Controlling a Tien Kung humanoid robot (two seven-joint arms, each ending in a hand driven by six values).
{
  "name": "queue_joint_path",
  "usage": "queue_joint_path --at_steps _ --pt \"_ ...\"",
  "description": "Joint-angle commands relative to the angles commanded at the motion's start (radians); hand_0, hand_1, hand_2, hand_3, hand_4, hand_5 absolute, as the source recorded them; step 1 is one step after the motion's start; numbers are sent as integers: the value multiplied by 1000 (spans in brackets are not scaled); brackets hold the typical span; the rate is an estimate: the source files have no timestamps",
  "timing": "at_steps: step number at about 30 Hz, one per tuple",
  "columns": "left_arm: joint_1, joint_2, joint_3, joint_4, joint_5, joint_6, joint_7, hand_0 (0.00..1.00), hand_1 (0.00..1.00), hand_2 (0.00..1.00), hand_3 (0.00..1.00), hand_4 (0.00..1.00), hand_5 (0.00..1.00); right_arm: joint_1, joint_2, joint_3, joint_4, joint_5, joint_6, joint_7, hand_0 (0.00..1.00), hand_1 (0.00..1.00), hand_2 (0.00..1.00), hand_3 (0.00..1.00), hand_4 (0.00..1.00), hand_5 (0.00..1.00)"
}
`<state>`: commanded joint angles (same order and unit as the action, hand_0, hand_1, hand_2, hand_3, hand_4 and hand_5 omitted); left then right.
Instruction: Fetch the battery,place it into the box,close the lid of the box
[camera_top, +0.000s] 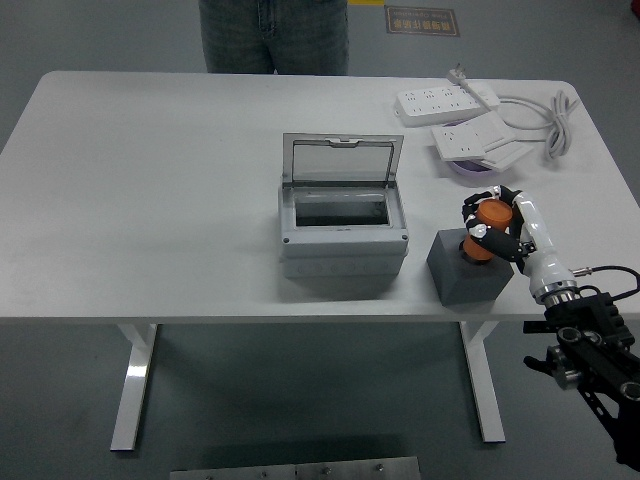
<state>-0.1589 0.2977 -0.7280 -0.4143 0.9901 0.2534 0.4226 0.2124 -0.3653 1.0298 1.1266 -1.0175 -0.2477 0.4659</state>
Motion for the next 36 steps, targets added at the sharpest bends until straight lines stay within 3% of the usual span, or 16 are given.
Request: queue_joint_path --at_steps 21,22,29,36 --pt "1 8 2 -2 -18 8 -1 632 698 573 541 500 2 49 -18 4 48 -19 -42 -37 379 354 374 349 415 2" --pt "1 8 4 -2 -21 9 -1 632 698 573 541 500 2 54 -21 5 52 -26 -45 -43 234 317 373 348 355 2" --pt "3 12 4 -3 -31 14 1 632 698 573 541 500 2 99 -56 26 91 -110 -39 -99 233 337 381 353 341 2" --pt "3 19 2 -4 -32 18 3 632 698 573 541 500 2 167 -87 45 143 -275 -6 -181 213 344 389 358 341 2"
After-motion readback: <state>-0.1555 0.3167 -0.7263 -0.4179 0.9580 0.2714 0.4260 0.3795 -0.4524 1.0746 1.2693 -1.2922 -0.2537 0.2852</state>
